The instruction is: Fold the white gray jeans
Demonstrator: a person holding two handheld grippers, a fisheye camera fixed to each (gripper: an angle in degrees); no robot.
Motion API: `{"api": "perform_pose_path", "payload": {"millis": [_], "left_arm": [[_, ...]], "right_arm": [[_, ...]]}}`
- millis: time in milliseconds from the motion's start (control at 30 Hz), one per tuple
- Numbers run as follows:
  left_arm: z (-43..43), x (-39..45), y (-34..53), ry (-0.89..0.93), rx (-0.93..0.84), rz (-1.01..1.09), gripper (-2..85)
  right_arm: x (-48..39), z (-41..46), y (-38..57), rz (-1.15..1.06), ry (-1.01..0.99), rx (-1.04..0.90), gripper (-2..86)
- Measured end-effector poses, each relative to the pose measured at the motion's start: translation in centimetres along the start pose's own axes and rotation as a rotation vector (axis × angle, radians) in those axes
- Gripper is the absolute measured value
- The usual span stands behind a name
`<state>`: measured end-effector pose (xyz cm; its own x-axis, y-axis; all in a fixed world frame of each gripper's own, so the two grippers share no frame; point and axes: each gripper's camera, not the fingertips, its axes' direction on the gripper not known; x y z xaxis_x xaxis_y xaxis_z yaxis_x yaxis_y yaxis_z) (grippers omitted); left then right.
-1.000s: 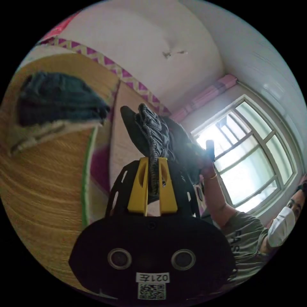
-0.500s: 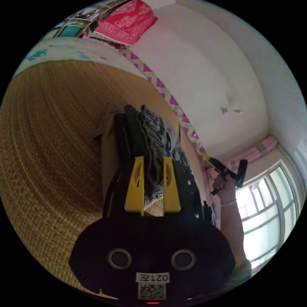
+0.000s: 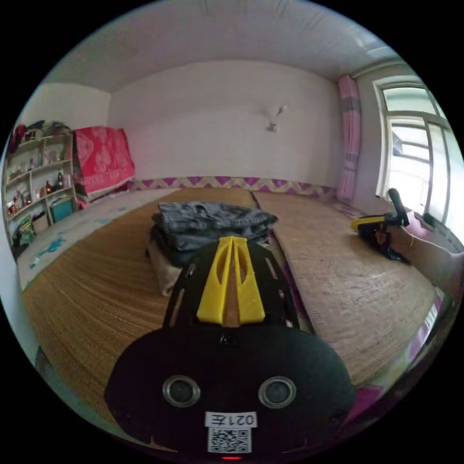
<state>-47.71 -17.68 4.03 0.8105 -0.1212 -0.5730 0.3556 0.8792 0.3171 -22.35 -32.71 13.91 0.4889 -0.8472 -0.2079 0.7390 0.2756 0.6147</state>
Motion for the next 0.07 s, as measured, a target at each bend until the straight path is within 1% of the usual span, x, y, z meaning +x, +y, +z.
{"api": "perform_pose_path", "payload": {"millis": [67], "left_arm": [[1.5, 4.7, 2.4, 0.078, -0.135, -0.001, -0.8]], "right_arm": [[1.2, -4.2, 6.7, 0.061, 0.176, -0.027, 7.3]]}}
